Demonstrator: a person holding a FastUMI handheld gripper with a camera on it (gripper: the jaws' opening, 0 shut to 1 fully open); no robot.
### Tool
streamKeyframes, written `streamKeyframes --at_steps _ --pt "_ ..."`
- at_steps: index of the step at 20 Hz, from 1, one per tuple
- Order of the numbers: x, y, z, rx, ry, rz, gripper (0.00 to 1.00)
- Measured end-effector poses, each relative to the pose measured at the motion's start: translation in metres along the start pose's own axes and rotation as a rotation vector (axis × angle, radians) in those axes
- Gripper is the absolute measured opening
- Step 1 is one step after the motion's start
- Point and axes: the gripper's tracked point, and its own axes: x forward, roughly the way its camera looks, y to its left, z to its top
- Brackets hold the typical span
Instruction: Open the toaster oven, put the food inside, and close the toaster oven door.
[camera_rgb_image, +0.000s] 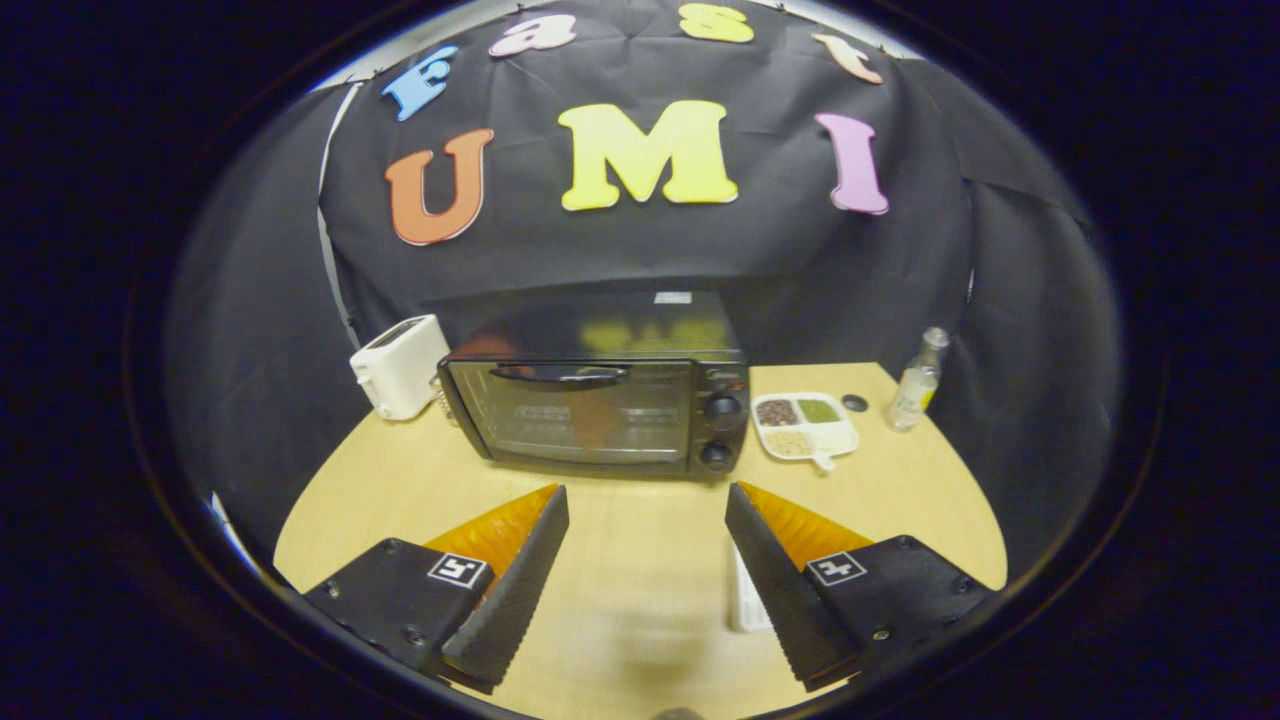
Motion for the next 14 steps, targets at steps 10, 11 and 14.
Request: streamKeyframes --at_steps 10,11,14 --pt "-0.203 -0.111 0.075 -0.018 -0.270 -0.118 1.00" --pt "-0.219 -0.116 0.086 0.003 -0.300 -0.112 1.00" --pt "-0.244 -0.136 0.114 0.006 -0.393 -0.119 1.00"
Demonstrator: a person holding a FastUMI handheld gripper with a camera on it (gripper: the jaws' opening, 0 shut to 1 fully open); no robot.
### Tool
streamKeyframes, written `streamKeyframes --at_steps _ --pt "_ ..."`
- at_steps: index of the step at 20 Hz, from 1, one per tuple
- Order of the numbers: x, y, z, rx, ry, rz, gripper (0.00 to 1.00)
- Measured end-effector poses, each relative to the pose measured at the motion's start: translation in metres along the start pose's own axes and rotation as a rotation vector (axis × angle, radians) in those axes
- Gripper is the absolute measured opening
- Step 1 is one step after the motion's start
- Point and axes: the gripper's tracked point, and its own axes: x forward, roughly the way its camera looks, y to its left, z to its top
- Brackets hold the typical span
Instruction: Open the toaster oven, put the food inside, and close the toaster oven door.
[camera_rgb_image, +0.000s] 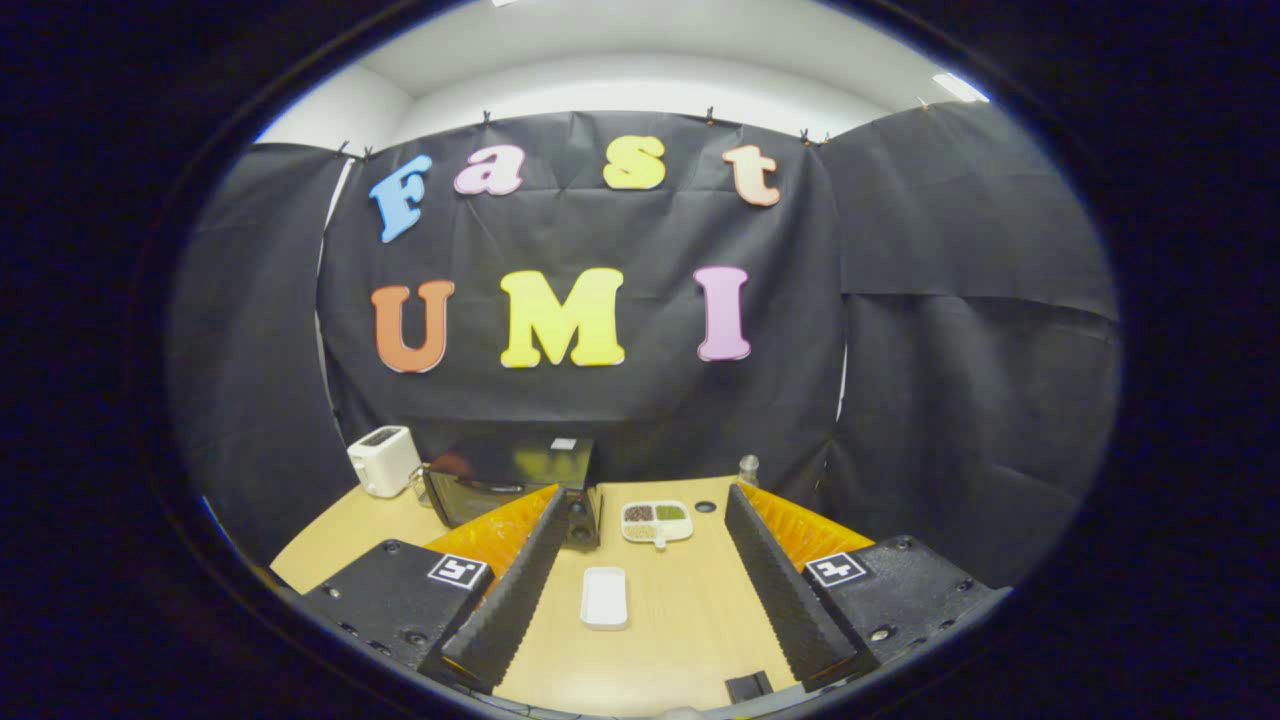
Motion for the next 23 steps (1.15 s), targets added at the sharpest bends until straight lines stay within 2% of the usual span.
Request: streamKeyframes --at_steps 2,6,10,23 --pt "0.000 -0.007 0.013 -0.016 -0.049 0.017 1.00" --pt "0.003 -0.004 0.021 0.028 -0.055 0.106 1.00" --pt "0.016 -0.008 0.016 0.027 -0.051 0.135 1.00" --pt "0.023 0.013 0.033 0.024 -0.078 0.160 1.00"
